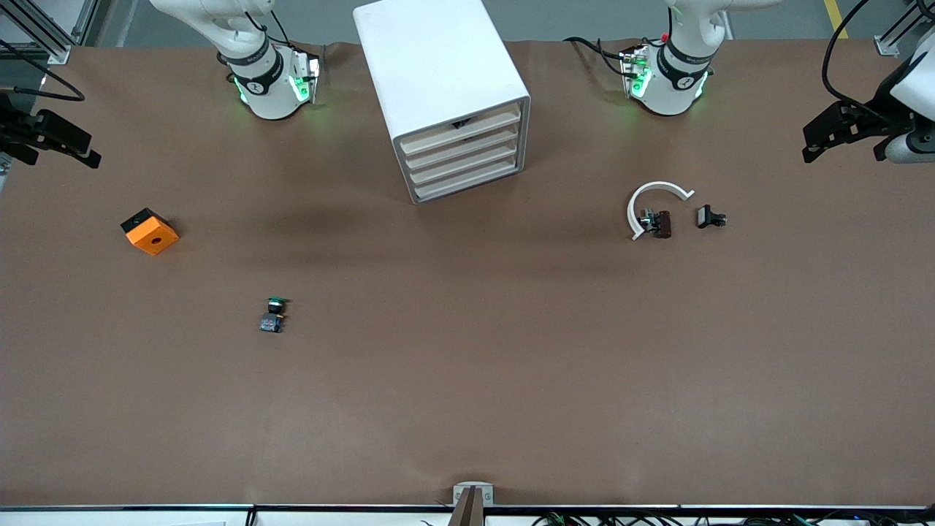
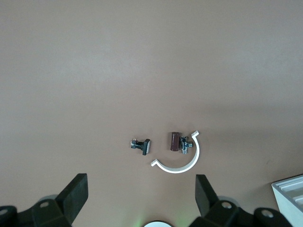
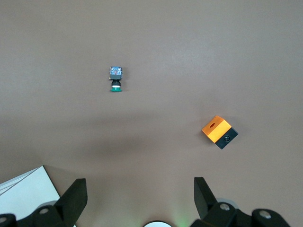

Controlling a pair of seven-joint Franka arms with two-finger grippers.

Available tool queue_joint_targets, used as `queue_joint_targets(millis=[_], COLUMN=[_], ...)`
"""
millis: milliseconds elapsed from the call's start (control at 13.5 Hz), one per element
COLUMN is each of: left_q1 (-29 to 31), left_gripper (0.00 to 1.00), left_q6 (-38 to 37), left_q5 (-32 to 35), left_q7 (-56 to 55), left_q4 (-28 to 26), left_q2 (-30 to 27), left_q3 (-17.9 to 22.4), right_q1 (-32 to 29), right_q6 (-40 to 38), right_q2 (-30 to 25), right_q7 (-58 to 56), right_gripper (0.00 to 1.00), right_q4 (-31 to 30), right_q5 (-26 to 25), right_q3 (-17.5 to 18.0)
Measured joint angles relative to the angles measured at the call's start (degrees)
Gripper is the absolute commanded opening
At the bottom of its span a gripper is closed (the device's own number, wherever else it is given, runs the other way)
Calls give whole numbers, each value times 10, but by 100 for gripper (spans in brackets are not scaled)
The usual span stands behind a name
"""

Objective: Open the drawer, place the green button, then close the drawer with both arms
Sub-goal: 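Move the left gripper toward the front of the white cabinet drawer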

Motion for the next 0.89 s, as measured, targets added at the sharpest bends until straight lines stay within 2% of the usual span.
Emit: queue_joint_targets(millis=[444,741,889], left_q1=[1,0,-4], left_gripper=[100,100,100], left_q6=[0,0,13], left_q5=[0,-7,-54], left_q7=[0,1,-8], left_q4=[5,9,9], left_q2=[14,68,111], left_q3=[2,2,-1], right_q1=[0,0,0], right_q6=[0,-1,-1], right_q2=[-1,-1,-1], right_q7=[0,0,0], right_gripper=[100,100,100], right_q4=[0,0,0], right_q5=[1,1,1], right_q3=[0,0,0])
